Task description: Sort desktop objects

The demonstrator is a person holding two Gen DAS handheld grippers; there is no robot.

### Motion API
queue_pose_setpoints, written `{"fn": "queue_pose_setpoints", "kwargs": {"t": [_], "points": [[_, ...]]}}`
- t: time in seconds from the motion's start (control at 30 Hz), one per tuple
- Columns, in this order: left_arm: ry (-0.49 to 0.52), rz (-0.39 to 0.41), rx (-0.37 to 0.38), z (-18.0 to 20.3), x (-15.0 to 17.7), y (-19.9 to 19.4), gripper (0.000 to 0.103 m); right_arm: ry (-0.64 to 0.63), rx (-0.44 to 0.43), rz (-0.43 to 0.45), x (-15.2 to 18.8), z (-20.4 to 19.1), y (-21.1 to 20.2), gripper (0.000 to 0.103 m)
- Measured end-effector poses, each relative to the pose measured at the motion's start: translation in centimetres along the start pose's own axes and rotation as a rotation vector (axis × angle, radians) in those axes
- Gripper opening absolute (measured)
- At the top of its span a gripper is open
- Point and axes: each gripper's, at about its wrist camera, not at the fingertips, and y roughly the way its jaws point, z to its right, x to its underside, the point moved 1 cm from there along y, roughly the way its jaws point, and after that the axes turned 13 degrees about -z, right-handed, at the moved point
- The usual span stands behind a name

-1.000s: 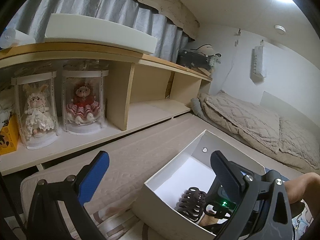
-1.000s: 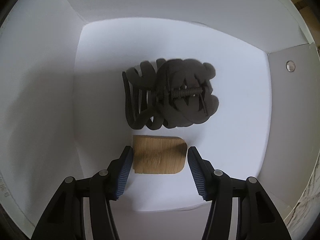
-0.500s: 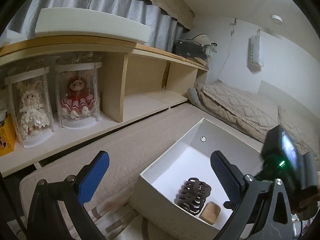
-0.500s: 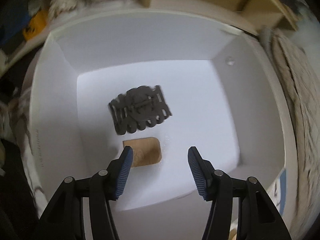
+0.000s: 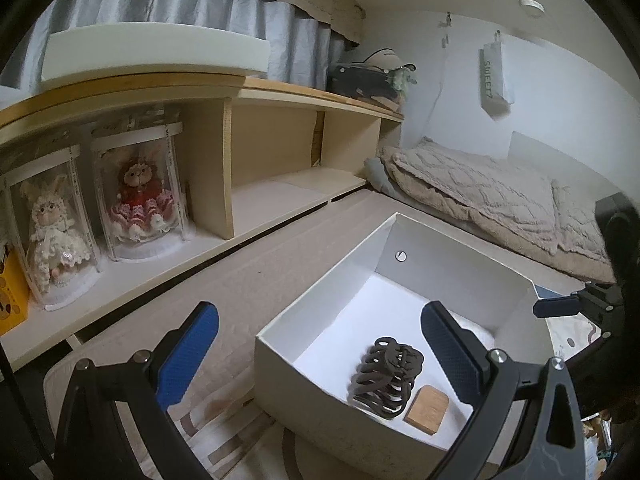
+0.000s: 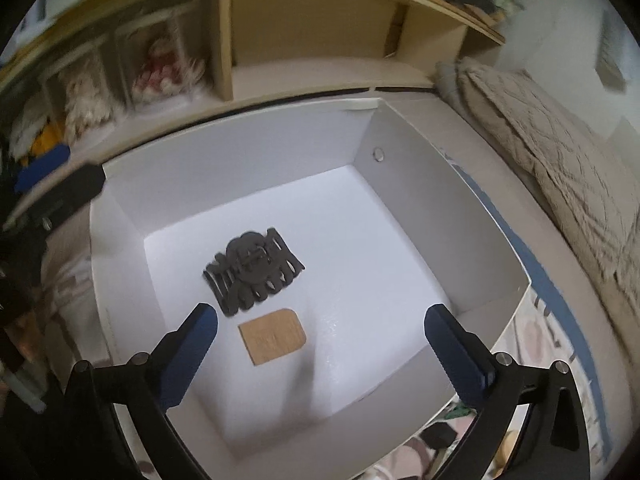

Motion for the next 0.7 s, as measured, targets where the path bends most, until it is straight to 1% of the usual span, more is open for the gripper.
{"fn": "queue_pose_setpoints", "kwargs": {"t": [0.13, 0.2, 0.27, 0.43, 0.57, 0.7], "points": [[0.017, 0.003, -0.004, 0.4, 0.1, 0.0, 0.103, 0.035, -0.001, 0.044, 0.5, 0.5, -0.8, 0.103], [0.01, -0.005, 0.006, 0.4, 0.1, 0.1, 0.103, 0.056, 0.009, 0.069, 0.9, 0.7, -1.0, 0.103], [0.002, -0.014, 0.021, 0.4, 0.1, 0.2, 0.103, 0.07, 0.013, 0.082, 1.5, 0.9, -1.1, 0.103], [0.013, -0.022, 0.016, 0.9, 0.2, 0.3, 0.103, 0.101, 0.026, 0.118, 3.0, 1.4, -1.6, 0.103], [0.029, -0.014, 0.016, 1.4, 0.3, 0.0, 0.103, 0.136, 0.027, 0.146, 4.1, 2.4, -2.7, 0.103], [0.061, -0.003, 0.032, 2.2, 0.4, -0.5, 0.103, 0.173, 0.041, 0.175, 5.6, 3.5, -4.4, 0.103]]}}
